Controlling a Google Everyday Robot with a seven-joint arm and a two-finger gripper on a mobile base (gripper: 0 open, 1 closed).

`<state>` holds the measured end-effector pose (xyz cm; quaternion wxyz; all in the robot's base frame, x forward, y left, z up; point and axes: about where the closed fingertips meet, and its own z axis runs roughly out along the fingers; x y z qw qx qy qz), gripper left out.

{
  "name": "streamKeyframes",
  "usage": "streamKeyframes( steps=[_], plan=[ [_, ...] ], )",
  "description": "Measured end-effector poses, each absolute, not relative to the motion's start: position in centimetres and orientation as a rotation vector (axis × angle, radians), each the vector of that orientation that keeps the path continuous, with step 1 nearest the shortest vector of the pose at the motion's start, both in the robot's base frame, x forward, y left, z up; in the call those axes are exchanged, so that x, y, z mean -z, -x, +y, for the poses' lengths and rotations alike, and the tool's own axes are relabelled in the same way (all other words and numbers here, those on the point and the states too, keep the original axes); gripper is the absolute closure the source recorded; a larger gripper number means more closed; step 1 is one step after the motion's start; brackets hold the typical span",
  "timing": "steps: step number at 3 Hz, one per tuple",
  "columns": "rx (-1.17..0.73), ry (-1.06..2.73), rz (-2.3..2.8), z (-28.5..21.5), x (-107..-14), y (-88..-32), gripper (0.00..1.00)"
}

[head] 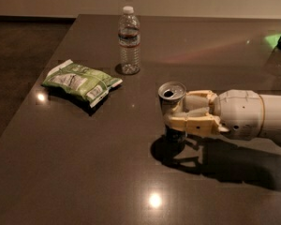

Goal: Place redbull can upright

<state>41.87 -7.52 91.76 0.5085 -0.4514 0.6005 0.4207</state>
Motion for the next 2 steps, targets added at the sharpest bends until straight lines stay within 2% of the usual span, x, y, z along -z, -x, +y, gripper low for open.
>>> streamKeyframes(
  steps=[2],
  plan=[
    [-1.036, 0.966, 1.386, -8.10, -91.33, -42.30, 1.00]
  ],
)
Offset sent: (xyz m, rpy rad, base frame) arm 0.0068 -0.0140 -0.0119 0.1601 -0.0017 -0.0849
